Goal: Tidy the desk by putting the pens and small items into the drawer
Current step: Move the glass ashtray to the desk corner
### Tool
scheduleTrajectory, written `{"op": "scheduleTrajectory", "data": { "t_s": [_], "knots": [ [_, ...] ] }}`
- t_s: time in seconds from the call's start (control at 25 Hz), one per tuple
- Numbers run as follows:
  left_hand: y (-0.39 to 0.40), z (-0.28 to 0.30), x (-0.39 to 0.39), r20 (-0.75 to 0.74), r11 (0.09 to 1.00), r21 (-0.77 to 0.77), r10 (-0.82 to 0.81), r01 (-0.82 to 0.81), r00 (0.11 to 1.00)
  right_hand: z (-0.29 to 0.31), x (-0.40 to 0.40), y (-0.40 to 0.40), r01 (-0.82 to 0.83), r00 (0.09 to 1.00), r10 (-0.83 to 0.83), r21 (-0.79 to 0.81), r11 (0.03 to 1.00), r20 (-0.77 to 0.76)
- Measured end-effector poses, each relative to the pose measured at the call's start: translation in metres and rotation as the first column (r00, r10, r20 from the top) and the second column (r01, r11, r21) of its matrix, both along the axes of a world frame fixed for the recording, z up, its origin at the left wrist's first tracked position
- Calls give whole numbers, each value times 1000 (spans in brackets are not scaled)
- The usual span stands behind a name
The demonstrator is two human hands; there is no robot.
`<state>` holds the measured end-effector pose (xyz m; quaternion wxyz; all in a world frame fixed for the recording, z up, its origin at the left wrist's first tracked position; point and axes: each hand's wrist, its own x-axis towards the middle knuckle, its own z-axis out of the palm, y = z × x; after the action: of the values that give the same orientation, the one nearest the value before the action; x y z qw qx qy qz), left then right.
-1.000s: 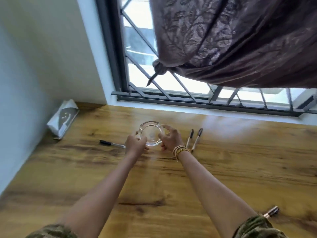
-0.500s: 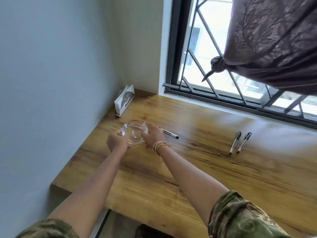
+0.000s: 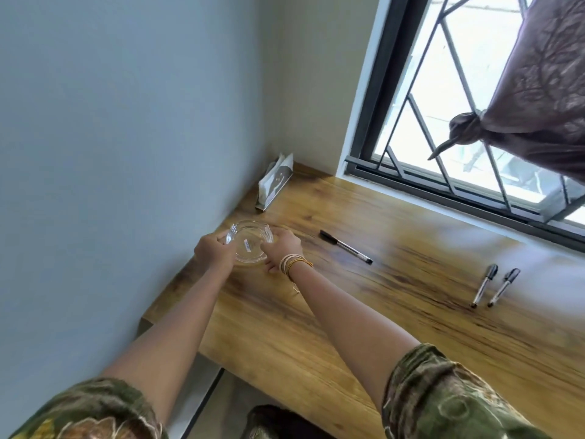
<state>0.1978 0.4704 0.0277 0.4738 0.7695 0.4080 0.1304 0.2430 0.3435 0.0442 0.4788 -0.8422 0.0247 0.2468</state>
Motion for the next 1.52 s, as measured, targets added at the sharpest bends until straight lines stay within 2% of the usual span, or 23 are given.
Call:
{"op": "scheduleTrajectory", "data": {
  "t_s": [0.28, 0.8, 0.96, 1.04, 1.12, 1.2, 1.32, 1.4, 1.52],
  "knots": [
    [16, -10, 0, -19, 1000, -2, 20, -20, 1000, -7, 0, 16, -28, 999, 27, -13, 1000, -25],
    [9, -10, 6, -69, 999, 29, 31, -29, 997, -11, 2, 10, -5, 999, 8, 65, 998, -47],
    [10, -10, 1, -85, 999, 38, -11, 14, 996, -12, 4, -2, 2, 999, 0, 67, 998, -32],
    [5, -7, -4, -87, 993, 116, 21, -11, 996, -12, 4, -18, 12, 998, -11, -16, 1000, 61],
    [-8, -4, -11, -15, 965, 254, 65, -59, 998, -13, 3, -42, 84, 968, -38, -180, 980, 248],
    [-27, -2, -15, 78, 931, 359, 32, -58, 996, -17, 2, -67, 225, 904, -100, -263, 938, 416],
    [-61, -2, -12, 179, 906, 422, -95, 11, 979, -24, 5, -100, 340, 802, -52, -383, 859, 595],
    [-86, -1, -8, 213, 876, 475, -204, 81, 955, -26, 7, -120, 368, 803, -2, -493, 789, 596],
    [-122, -3, -3, 179, 831, 517, -340, 206, 923, -31, 6, -146, 310, 864, 69, -634, 708, 500]
  ]
}}
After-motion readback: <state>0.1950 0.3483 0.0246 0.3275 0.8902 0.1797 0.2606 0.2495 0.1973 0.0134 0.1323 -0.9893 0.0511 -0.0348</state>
